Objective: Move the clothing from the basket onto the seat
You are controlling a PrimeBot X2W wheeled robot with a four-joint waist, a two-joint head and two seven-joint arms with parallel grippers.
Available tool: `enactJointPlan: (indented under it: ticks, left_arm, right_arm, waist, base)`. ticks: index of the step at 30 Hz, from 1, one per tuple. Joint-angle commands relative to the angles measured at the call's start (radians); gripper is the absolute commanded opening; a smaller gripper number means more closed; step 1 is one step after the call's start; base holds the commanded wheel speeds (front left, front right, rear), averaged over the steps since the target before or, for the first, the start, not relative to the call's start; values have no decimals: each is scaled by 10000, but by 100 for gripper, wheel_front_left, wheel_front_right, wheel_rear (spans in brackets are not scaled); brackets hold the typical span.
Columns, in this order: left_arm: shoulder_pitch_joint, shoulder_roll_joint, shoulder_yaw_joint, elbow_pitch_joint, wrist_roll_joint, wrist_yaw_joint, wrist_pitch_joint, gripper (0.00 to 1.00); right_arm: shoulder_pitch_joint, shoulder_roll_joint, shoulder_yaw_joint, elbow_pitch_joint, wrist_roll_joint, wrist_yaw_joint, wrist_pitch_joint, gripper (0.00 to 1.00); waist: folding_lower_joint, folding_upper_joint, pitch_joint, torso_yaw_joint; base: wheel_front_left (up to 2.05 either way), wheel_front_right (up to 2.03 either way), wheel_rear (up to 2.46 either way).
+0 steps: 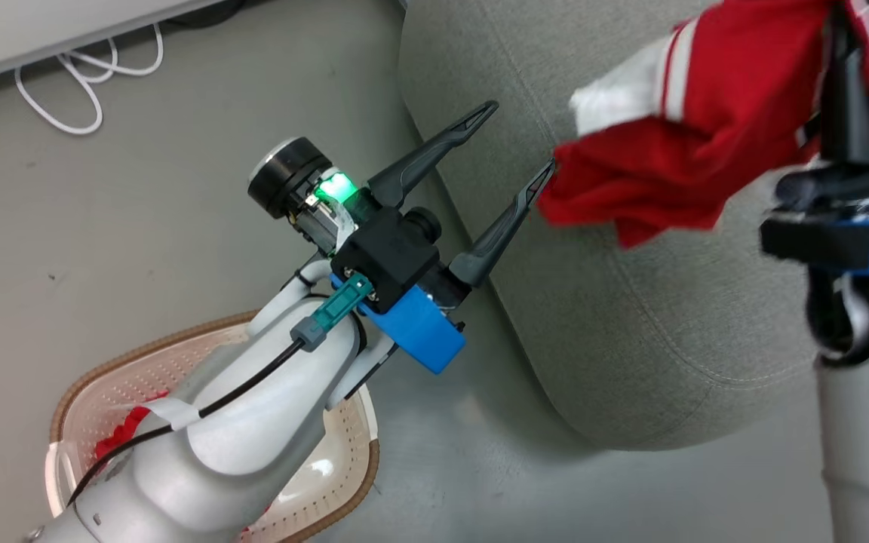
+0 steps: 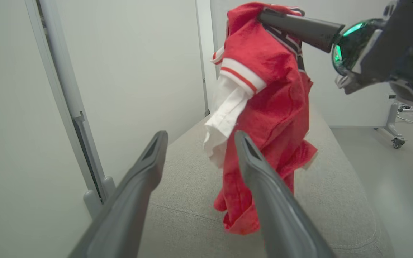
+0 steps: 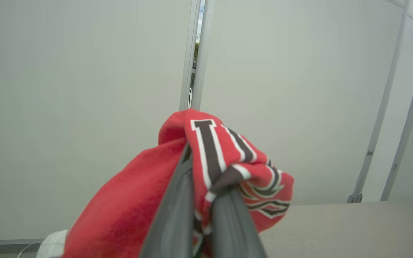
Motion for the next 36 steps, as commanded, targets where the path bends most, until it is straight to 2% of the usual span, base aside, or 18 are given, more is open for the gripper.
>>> enactJointPlan:
  ticks: [1, 7, 12, 16, 20, 25, 30, 36]
  left_arm:
    - [-260, 83, 20, -66, 100, 39, 60, 100]
    - [-1015, 183, -73, -390, 397, -9, 345, 100]
    - [-1518, 379, -111, -631, 644, -34, 490, 100]
    - [-1764, 497, -91, -813, 763, 12, 577, 100]
    - [-1872, 645, -89, -938, 822, 38, 619, 100]
    - [-1920, 725, -135, -1004, 850, 80, 610, 100]
    - [-1936, 707, -220, -1011, 837, 75, 551, 100]
    - [-1970, 615, -265, -861, 762, 101, 407, 100]
  right_arm:
    - [-555, -176, -232, -147, 48, 5, -40, 0]
    - [-2564, -1231, -1547, -332, 103, 5, -40, 0]
    - [-3927, -2351, -2573, -290, 124, 3, -40, 0]
    - [-4590, -3135, -3282, 344, 243, 5, -39, 0]
    - [-4950, -3659, -3595, 1393, 265, 3, -42, 0]
    - [-4844, -3813, -3520, 2793, 4, 3, -42, 0]
    - [-4665, -3485, -3778, 4245, 71, 5, -42, 0]
    - [-4235, -3150, -3617, 5641, -50, 5, -42, 0]
  waist:
    - [0, 0, 686, 314]
    - [0, 0, 2128, 768]
    - [0, 0, 3133, 1033]
    - [0, 0, 3718, 1118]
    - [0, 0, 4129, 1158]
    - [0, 0, 4415, 1254]
    - [0, 0, 4501, 1356]
    - [0, 0, 4381, 1490]
  base:
    - [0, 0, 0]
    - [0, 0, 0]
    - [0, 0, 0]
    - [0, 0, 0]
    - [0, 0, 0]
    - [0, 0, 0]
    - [0, 0, 0]
    - [0, 0, 0]
